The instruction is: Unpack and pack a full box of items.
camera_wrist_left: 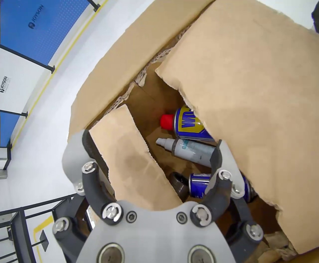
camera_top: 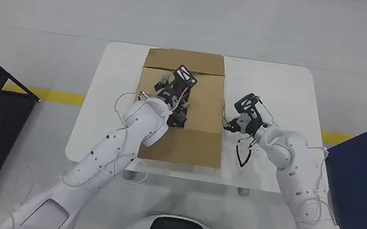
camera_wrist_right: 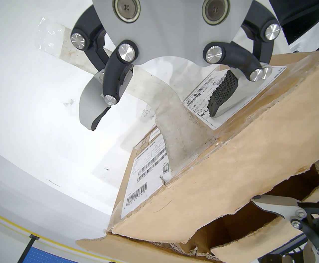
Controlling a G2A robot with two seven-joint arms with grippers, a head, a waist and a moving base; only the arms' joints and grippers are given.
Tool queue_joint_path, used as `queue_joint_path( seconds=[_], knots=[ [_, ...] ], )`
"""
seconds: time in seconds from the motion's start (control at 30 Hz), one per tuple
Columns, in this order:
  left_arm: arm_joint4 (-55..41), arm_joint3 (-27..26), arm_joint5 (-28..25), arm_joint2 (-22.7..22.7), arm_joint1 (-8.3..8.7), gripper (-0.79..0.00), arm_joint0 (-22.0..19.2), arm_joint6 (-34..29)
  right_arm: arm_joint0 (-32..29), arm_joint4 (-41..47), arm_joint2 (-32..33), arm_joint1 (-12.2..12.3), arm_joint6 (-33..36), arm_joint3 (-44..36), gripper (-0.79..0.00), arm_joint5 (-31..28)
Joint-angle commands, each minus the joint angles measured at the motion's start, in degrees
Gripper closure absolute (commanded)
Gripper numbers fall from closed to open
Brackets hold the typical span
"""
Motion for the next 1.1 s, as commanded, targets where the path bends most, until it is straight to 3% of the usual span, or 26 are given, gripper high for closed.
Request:
queue_joint_path(
  seconds=[0.0,0.23,0.47,0.63,0.83,1.07],
  knots=[
    [-0.2,0.3,-0.3,0.3,-0.19,-0.785,-0.1,0.5,0.1,0.0,-0.1,0.0,0.1,-0.1,-0.785,0.1],
    [-1.6,1.1,-1.1,0.9,-0.83,-0.785,-0.3,5.0,0.5,0.1,-1.0,0.1,0.4,-0.2,-0.785,0.0],
    [-2.6,-4.4,-1.3,-1.7,-0.33,-0.785,4.1,16.3,1.6,0.2,-2.3,0.0,0.3,1.0,-0.785,-0.5],
    [-2.2,-7.0,-2.8,-2.0,-0.13,-0.785,6.1,20.5,1.9,-0.1,-2.8,0.1,0.0,1.2,-0.785,-0.7],
    [0.0,-6.2,-1.2,-1.5,-0.40,-0.785,6.2,19.8,1.0,-0.3,-2.0,0.4,-0.2,0.1,-0.785,-0.6],
    [-0.2,-5.7,1.5,-7.1,0.08,-0.785,7.1,16.9,-0.3,-0.5,-0.8,0.9,0.2,-2.0,-0.785,0.1]
  ],
)
